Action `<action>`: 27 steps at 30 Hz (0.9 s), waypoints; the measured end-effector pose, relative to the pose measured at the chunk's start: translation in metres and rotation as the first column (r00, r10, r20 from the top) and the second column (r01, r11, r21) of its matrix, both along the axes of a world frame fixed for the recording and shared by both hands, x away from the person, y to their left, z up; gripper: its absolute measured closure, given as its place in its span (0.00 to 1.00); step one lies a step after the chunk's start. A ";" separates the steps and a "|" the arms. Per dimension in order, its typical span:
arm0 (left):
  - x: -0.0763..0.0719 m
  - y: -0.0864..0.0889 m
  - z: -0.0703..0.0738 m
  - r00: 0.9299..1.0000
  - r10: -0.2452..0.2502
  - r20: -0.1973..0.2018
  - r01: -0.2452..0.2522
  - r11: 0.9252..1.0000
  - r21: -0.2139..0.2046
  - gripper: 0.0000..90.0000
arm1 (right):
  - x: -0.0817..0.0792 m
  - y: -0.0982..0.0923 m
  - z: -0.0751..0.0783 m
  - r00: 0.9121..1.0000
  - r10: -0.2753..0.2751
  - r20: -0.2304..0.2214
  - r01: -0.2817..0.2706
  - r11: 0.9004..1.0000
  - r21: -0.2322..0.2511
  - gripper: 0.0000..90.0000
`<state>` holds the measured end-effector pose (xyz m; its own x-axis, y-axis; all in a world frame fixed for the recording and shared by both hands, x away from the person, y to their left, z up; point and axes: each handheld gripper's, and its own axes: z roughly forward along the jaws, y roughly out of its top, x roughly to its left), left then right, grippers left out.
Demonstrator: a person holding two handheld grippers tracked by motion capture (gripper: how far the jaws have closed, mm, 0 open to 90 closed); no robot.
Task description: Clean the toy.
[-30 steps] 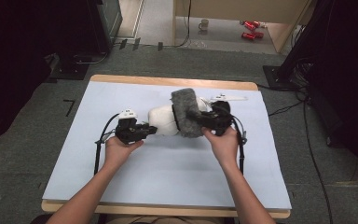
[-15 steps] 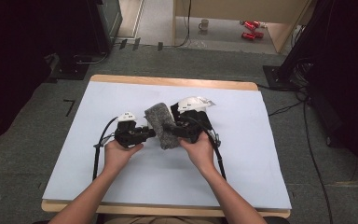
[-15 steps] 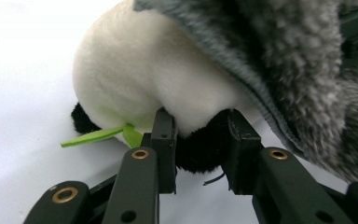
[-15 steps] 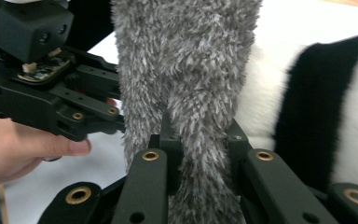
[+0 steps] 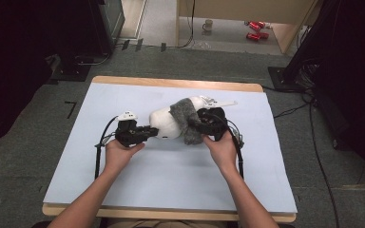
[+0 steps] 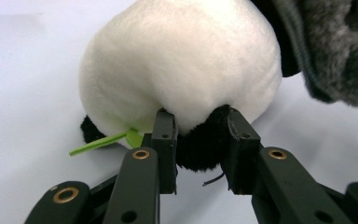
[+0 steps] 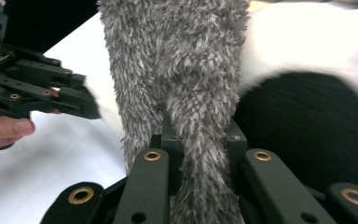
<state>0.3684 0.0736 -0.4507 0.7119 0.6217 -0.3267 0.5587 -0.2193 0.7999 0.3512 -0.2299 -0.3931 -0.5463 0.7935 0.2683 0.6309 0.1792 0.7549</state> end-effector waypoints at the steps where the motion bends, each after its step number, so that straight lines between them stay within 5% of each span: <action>1: 0.001 0.001 0.001 1.000 0.000 -0.004 0.000 1.000 -0.003 0.78 | 0.000 -0.005 0.001 1.000 -0.012 0.007 0.012 1.000 0.001 0.87; 10: 0.010 -0.001 0.004 1.000 -0.011 -0.003 0.011 1.000 -0.008 0.78 | 0.002 -0.054 -0.011 0.989 -0.148 -0.016 0.149 0.988 0.043 0.87; 17: 0.015 -0.001 0.006 1.000 -0.015 -0.004 0.015 1.000 -0.005 0.78 | 0.001 -0.064 -0.019 0.983 -0.179 -0.034 0.180 0.983 0.033 0.87; 24: 0.020 0.005 0.006 1.000 -0.001 -0.022 0.001 1.000 -0.020 0.79 | 0.000 -0.092 -0.023 0.958 -0.277 -0.073 0.279 0.960 0.016 0.87; 27: 0.021 0.008 0.005 1.000 -0.012 -0.017 0.012 1.000 -0.015 0.79 | -0.003 -0.103 -0.016 0.953 -0.295 -0.061 0.300 0.951 0.076 0.87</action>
